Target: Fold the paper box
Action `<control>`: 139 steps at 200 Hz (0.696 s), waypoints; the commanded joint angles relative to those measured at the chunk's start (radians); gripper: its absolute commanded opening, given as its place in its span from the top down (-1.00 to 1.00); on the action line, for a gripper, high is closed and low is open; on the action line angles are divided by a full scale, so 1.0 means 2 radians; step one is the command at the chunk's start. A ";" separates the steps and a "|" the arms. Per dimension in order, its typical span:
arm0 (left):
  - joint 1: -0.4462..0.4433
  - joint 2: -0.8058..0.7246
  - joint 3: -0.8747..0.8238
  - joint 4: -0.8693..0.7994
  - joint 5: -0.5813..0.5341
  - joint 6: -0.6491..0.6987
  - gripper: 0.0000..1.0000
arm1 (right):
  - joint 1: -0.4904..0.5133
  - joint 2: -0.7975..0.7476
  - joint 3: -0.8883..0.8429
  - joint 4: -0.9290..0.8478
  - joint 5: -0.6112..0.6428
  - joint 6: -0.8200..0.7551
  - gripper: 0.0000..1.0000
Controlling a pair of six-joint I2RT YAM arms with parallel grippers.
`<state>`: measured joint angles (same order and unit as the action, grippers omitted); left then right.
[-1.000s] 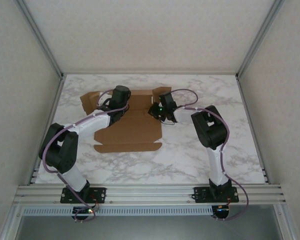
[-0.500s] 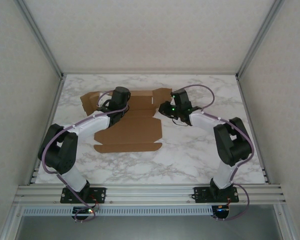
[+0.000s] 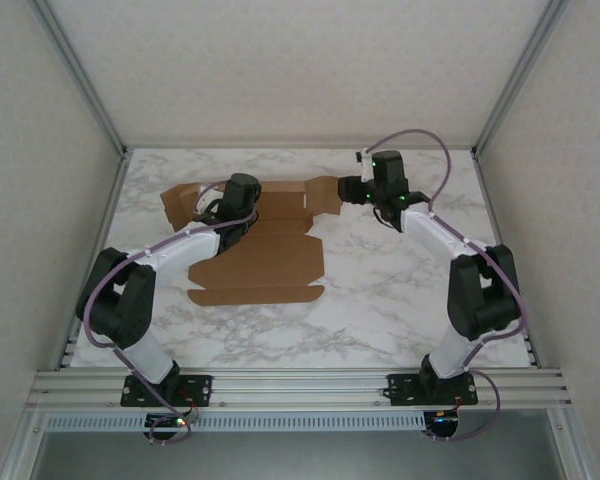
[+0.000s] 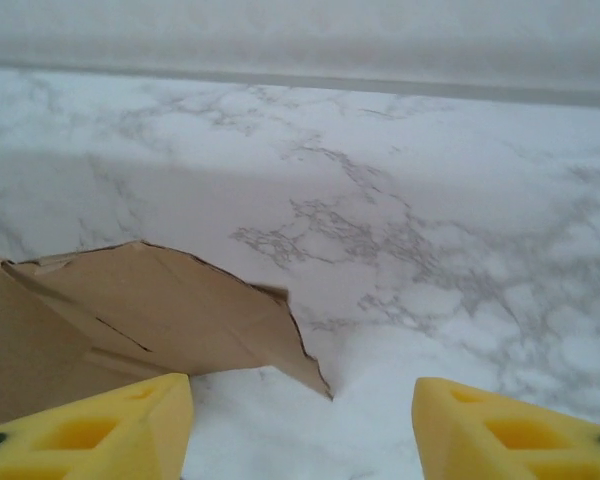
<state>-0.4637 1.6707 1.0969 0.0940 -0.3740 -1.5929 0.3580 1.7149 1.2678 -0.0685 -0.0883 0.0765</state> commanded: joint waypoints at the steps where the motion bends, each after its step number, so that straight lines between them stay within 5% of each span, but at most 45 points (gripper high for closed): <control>1: -0.001 0.011 -0.022 -0.071 0.019 0.012 1.00 | 0.001 0.028 0.042 -0.028 -0.061 -0.123 -0.28; 38: 0.001 0.011 -0.025 -0.069 0.024 0.014 1.00 | -0.005 0.085 0.113 -0.072 -0.056 -0.158 -0.39; 67: 0.005 0.007 -0.029 -0.066 0.030 0.015 1.00 | -0.006 0.123 0.158 -0.104 -0.113 -0.179 -0.38; 97: 0.009 0.005 -0.028 -0.063 0.035 0.016 1.00 | -0.005 0.148 0.198 -0.158 -0.190 -0.179 -0.15; 139: 0.009 0.006 -0.028 -0.061 0.037 0.016 1.00 | -0.003 0.136 0.190 -0.186 -0.188 -0.142 0.26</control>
<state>-0.4534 1.6684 1.0878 0.1097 -0.3511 -1.5780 0.3511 2.0052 1.6382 -0.3683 -0.4213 -0.2470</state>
